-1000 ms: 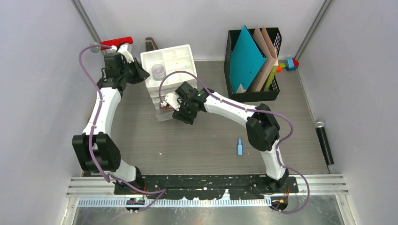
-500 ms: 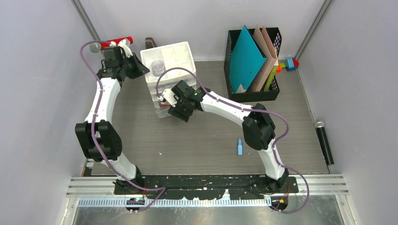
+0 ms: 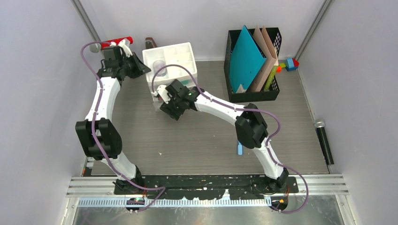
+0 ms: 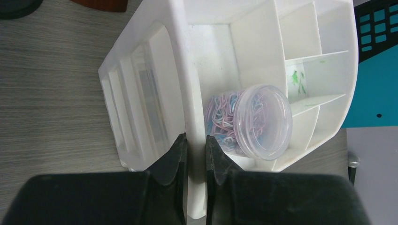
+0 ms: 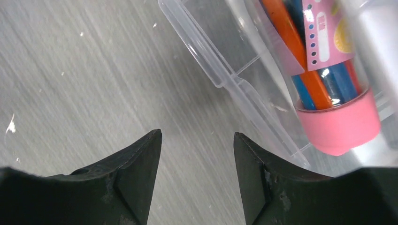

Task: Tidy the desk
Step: Close the drawer in the storage box.

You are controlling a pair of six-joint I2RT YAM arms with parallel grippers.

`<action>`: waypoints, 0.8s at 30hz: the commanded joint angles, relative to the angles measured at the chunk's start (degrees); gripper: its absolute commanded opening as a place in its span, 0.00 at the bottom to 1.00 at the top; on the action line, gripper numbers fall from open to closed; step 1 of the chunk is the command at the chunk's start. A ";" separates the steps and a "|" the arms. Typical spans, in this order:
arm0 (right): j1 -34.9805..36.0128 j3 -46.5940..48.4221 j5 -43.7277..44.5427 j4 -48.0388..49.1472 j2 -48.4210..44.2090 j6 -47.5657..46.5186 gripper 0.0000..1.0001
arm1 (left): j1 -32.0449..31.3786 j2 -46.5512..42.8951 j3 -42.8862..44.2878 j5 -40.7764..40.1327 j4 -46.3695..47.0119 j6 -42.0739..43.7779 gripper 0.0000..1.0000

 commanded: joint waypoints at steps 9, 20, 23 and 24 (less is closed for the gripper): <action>-0.63 10.20 7.56 5.61 5.19 -1.04 0.64 | -3.09 6.25 -4.21 10.82 -20.23 -0.27 0.00; -1.74 7.70 12.77 4.89 4.73 -14.80 0.64 | -3.09 5.45 -4.11 12.38 -24.45 2.16 0.00; -1.84 5.80 12.02 3.69 2.60 -17.92 0.65 | -3.07 4.79 -4.76 12.70 -25.17 2.42 0.00; -1.84 5.81 11.88 3.03 2.37 -18.71 0.65 | -3.08 4.53 -5.03 12.77 -25.57 2.49 0.00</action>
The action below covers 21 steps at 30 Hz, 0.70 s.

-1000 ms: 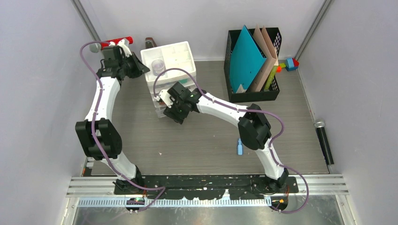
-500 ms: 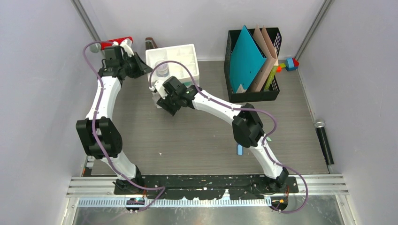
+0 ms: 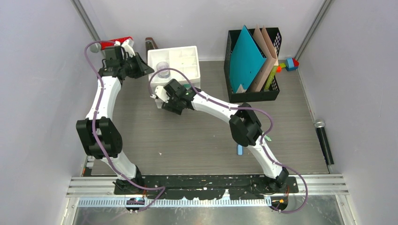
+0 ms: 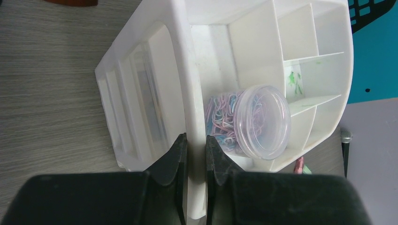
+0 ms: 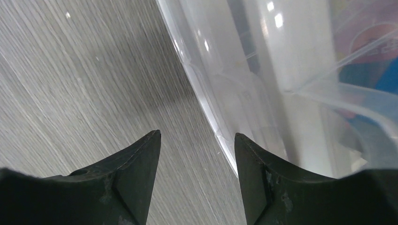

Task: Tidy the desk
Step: Close the drawer in the storage box.

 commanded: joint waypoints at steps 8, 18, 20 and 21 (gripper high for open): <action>-1.04 -1.17 -2.39 -9.30 -7.76 -6.65 0.67 | -2.67 -0.01 -8.75 7.97 -24.73 -1.22 0.11; -1.04 -9.63 -7.55 -13.76 -16.76 -6.75 0.68 | -3.00 -3.69 -10.85 10.24 -25.21 -1.70 0.28; -1.05 -12.28 -7.99 -13.68 -18.87 -6.66 0.68 | -3.18 -4.60 -12.30 11.33 -24.55 -2.00 0.30; -1.04 -13.18 -8.02 -13.49 -20.09 -6.49 0.68 | -3.20 -5.07 -12.91 12.08 -24.41 -1.96 0.30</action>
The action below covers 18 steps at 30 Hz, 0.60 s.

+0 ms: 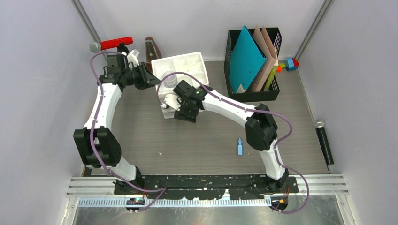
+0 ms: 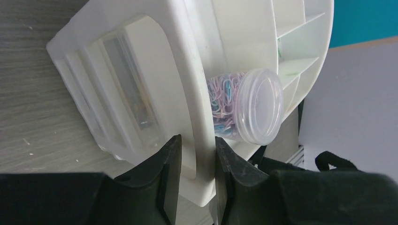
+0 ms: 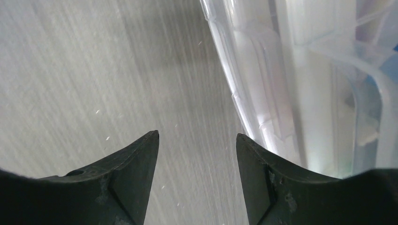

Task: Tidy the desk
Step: Close the drawer in the storage box.

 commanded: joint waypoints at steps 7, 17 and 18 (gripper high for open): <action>-2.00 -11.50 1.97 4.01 -13.94 1.54 0.68 | -7.07 -2.41 -8.87 6.23 -18.56 4.58 0.31; -5.92 -21.40 1.15 6.28 -23.42 3.27 0.68 | -7.67 -9.80 -13.05 7.66 -18.91 8.63 0.42; -6.43 -21.86 1.00 6.34 -23.76 3.26 0.68 | -7.67 -10.38 -12.94 7.57 -19.51 9.40 0.45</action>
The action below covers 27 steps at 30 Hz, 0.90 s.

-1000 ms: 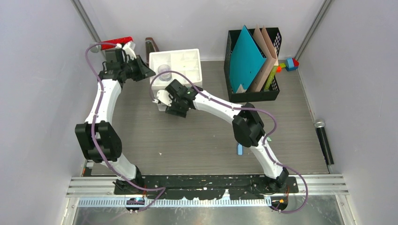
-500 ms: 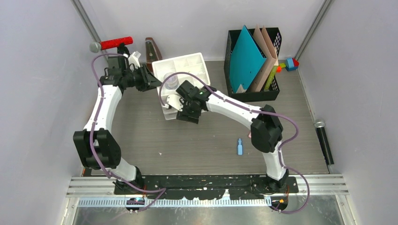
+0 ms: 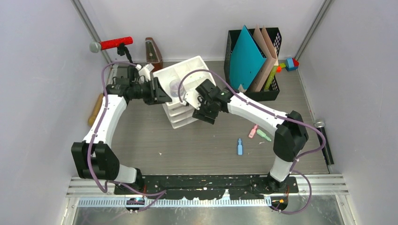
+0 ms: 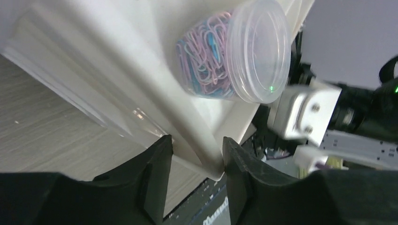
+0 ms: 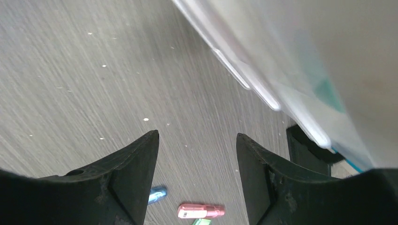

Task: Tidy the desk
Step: Close the drawer in the storage box, then open the drawer in the storage box.

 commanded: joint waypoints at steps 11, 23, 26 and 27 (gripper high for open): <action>-5.66 -7.19 -3.55 5.94 -10.22 1.73 0.68 | -1.79 -8.00 2.11 -5.94 -17.50 14.74 0.67; -7.25 -26.47 -23.65 30.48 -16.24 31.20 0.71 | -1.70 -13.33 5.43 -20.82 -11.15 19.50 0.90; -8.81 -30.96 -27.85 41.03 -16.05 39.99 0.76 | -1.70 -15.26 4.75 -24.56 -5.03 19.57 0.97; -8.98 -32.31 -28.39 42.05 -15.84 42.51 0.77 | -1.70 -15.47 4.64 -25.02 -3.04 19.57 0.99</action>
